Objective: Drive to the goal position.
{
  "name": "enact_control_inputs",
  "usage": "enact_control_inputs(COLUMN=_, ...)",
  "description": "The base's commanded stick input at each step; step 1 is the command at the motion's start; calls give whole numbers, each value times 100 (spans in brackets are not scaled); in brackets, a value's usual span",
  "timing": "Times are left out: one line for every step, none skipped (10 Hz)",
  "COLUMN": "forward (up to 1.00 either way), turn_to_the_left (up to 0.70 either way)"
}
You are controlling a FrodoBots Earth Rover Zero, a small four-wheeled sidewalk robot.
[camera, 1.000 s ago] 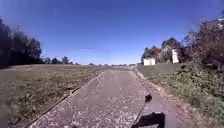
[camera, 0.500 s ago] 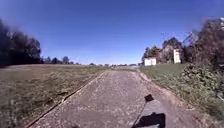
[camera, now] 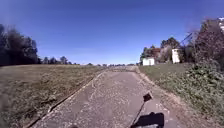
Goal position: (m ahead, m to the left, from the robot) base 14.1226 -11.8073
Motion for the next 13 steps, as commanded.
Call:
enact_control_inputs(forward=70, turn_to_the_left=-9)
enact_control_inputs(forward=70, turn_to_the_left=0)
enact_control_inputs(forward=70, turn_to_the_left=0)
enact_control_inputs(forward=70, turn_to_the_left=0)
enact_control_inputs(forward=70, turn_to_the_left=0)
enact_control_inputs(forward=70, turn_to_the_left=0)
enact_control_inputs(forward=70, turn_to_the_left=0)
enact_control_inputs(forward=70, turn_to_the_left=0)
enact_control_inputs(forward=70, turn_to_the_left=0)
enact_control_inputs(forward=70, turn_to_the_left=0)
enact_control_inputs(forward=70, turn_to_the_left=0)
enact_control_inputs(forward=70, turn_to_the_left=0)
enact_control_inputs(forward=70, turn_to_the_left=0)
